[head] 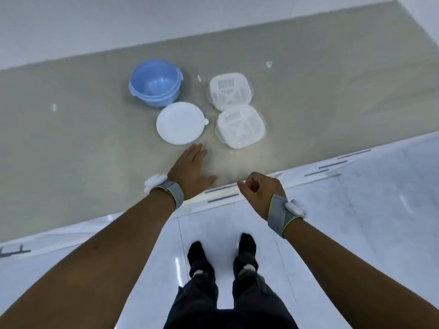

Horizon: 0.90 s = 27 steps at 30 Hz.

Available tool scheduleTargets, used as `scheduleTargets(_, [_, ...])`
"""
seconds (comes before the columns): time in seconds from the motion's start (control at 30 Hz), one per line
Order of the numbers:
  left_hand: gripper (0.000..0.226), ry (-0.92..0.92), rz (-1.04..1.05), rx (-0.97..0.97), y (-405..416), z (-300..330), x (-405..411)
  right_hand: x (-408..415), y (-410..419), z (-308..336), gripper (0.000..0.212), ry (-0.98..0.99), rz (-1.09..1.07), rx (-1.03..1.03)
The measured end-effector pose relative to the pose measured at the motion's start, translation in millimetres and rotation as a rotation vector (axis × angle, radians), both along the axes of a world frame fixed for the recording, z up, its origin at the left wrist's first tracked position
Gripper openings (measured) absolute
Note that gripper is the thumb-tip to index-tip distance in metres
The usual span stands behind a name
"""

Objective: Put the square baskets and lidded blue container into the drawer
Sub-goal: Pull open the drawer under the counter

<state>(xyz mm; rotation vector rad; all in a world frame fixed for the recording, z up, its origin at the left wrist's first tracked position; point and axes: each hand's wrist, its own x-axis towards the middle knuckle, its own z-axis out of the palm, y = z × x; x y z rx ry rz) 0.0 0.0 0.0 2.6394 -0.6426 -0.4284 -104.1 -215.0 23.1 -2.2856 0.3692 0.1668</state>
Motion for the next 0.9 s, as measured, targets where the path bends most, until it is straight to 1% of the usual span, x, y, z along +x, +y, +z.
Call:
scheduleTargets(0.1, [0.106, -0.015, -0.084, 0.112, -4.2, -17.4, -0.6, -9.7, -0.3, -28.1, 0.032, 0.118, 0.005, -0.059])
scheduleTargets(0.13, [0.111, -0.009, -0.106, 0.143, -5.1, -25.9, -2.1, -14.1, 0.7, -45.9, 0.031, 0.182, -0.001, -0.03])
scheduleTargets(0.17, [0.113, -0.024, -0.124, 0.166, -5.9, -32.2, -3.1, -16.7, 0.2, -58.7, 0.03, 0.222, -0.005, -0.012])
scheduleTargets(0.23, [0.11, -0.076, -0.135, 0.168, -3.8, -44.2, -5.0, -16.6, 0.1, -82.6, 0.029, 0.323, -0.047, 0.049])
scheduleTargets(0.27, [0.107, -0.109, -0.136, 0.157, -2.6, -46.5, -3.8, -12.8, -0.6, -93.6, 0.028, 0.385, -0.117, 0.12])
scheduleTargets(0.3, [0.105, -0.133, -0.143, 0.163, -1.6, -48.8, -4.0, -8.1, 0.6, -104.4, 0.027, 0.441, -0.229, 0.243])
scheduleTargets(0.4, [0.102, -0.191, -0.16, 0.167, -0.3, -59.7, -4.5, 11.9, 6.3, -135.9, 0.035, 0.565, -0.621, 0.738])
scheduleTargets(0.43, [0.102, -0.202, -0.16, 0.169, 0.6, -62.8, -3.8, 19.0, 7.3, -147.6, 0.039, 0.593, -0.722, 0.863])
scheduleTargets(0.47, [0.101, -0.21, -0.156, 0.163, 3.4, -64.9, -4.9, 24.0, 9.7, -157.6, 0.043, 0.606, -0.801, 0.973])
scheduleTargets(0.53, [0.101, -0.236, -0.152, 0.145, 2.8, -62.9, -6.0, 33.3, 11.2, -173.7, 0.053, 0.567, -0.909, 1.162])
scheduleTargets(0.63, [0.101, -0.267, -0.141, 0.152, 0.0, -64.7, -5.8, 48.2, 17.5, -198.0, 0.066, 0.512, -0.993, 1.338])
scheduleTargets(0.67, [0.101, -0.285, -0.142, 0.144, -1.1, -62.4, -7.0, 51.6, 18.6, -199.7, 0.066, 0.482, -1.006, 1.386])
scheduleTargets(0.73, [0.101, -0.297, -0.14, 0.148, -2.5, -62.9, -6.4, 58.7, 24.4, -206.7, 0.061, 0.452, -1.048, 1.438])
scheduleTargets(0.9, [0.101, -0.316, -0.138, 0.15, -2.1, -63.9, -5.9, 64.3, 36.0, -212.6, 0.041, 0.399, -1.106, 1.439])
